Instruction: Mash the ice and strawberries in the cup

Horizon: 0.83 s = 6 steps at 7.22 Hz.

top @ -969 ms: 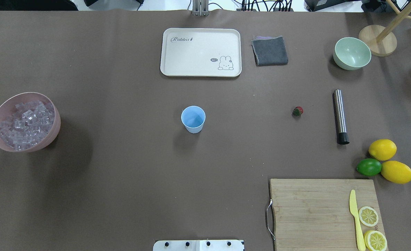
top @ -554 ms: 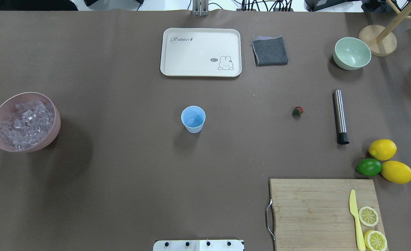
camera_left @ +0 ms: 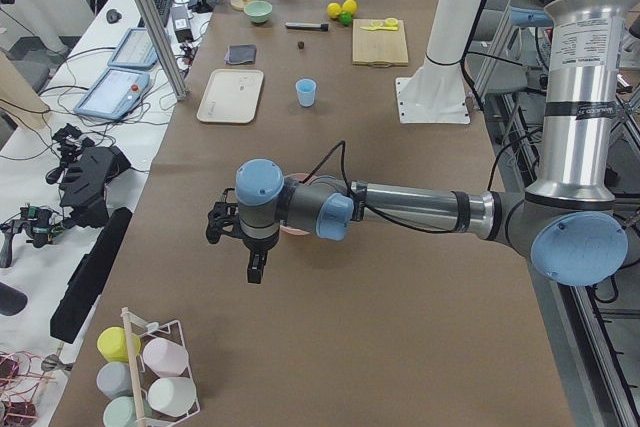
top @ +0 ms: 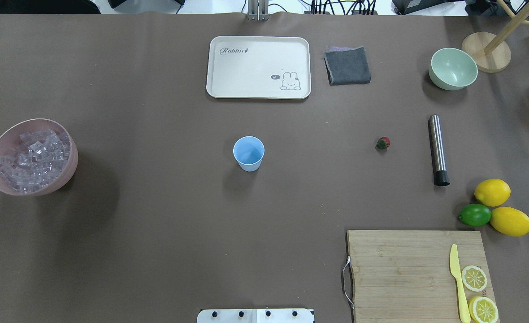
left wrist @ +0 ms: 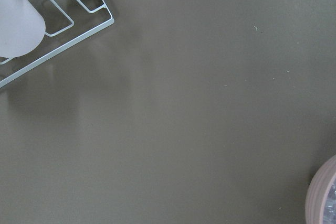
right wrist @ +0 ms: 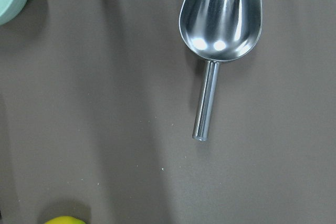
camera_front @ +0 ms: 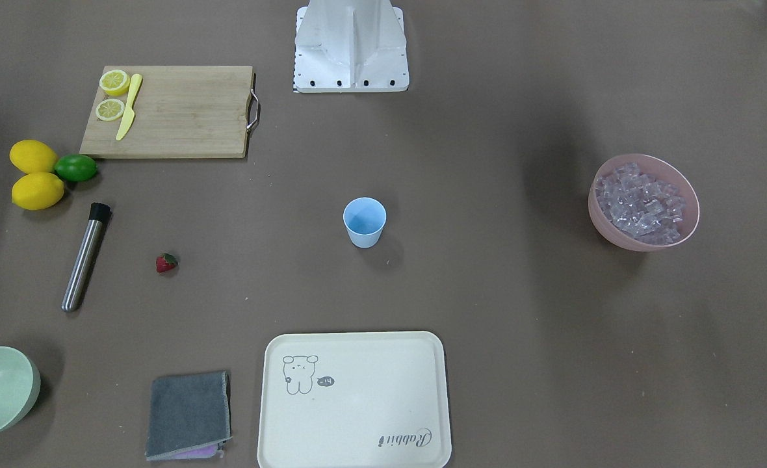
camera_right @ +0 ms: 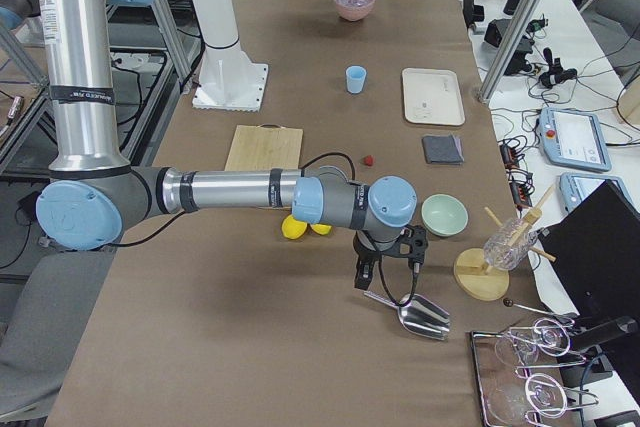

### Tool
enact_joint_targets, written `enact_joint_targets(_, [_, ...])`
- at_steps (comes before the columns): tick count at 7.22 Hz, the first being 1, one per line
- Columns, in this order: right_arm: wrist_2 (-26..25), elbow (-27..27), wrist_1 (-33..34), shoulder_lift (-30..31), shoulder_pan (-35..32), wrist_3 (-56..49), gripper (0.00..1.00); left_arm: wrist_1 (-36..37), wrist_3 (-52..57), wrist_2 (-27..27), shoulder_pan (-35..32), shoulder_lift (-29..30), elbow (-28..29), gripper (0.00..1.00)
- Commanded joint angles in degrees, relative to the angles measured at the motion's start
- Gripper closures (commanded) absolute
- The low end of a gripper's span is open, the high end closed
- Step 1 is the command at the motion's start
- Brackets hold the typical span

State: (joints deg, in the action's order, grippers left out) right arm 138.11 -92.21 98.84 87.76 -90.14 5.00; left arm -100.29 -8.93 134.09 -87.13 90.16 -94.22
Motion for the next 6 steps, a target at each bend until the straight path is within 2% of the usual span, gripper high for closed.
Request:
enact_joint_targets(1, [-0.03, -0.16, 0.03, -0.05, -0.03, 0.01, 0.00, 0.00, -0.21, 0.12, 0.04, 0.11, -0.26, 0.02])
enact_joint_targets(6, [-0.12, 0.27, 0.03, -0.05, -0.03, 0.01, 0.00, -0.61, 0.32, 0.29, 0.04, 0.02, -0.61, 0.02])
